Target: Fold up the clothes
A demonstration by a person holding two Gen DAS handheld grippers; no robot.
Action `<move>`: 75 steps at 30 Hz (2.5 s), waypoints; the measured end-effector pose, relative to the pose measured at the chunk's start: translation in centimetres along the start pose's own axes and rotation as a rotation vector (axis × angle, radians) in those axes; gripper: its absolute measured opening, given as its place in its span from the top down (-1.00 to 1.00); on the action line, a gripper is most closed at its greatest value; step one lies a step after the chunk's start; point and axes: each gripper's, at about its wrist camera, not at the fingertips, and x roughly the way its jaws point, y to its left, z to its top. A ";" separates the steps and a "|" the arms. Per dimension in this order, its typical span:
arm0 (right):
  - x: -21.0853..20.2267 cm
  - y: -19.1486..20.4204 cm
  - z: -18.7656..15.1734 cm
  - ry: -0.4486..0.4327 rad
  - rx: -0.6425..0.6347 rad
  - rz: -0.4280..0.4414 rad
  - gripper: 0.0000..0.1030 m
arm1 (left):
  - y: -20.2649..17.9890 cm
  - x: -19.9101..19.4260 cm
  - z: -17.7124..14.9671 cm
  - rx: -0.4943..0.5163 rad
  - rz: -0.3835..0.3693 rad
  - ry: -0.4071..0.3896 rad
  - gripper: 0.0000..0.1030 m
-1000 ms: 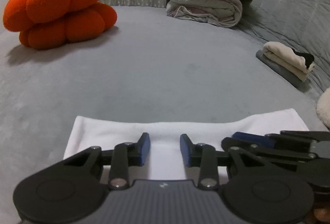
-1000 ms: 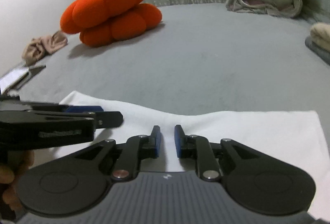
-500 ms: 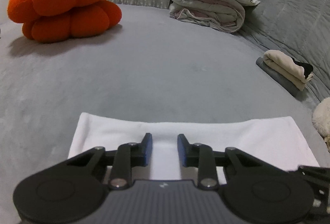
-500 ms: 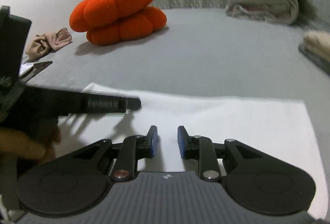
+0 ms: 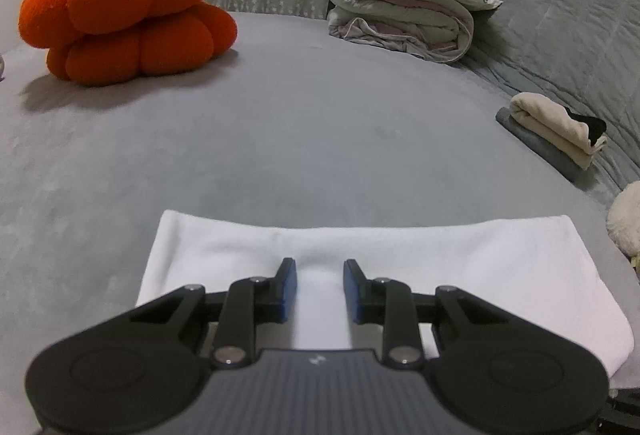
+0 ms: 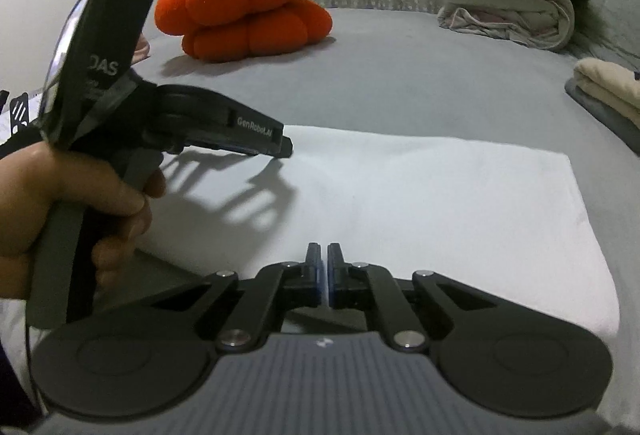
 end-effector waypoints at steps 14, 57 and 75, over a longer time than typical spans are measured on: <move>-0.2 -0.2 0.1 -0.006 0.039 -0.008 0.89 | -0.9 -0.5 -0.5 0.033 0.045 0.004 0.46; -5.4 -12.6 -6.0 -0.355 0.948 -0.112 0.10 | -10.0 -4.7 -6.6 0.286 -0.022 -0.081 0.32; -5.1 -11.8 -3.8 -0.438 0.821 -0.104 0.56 | -9.5 -4.6 -6.6 0.300 0.076 -0.078 0.33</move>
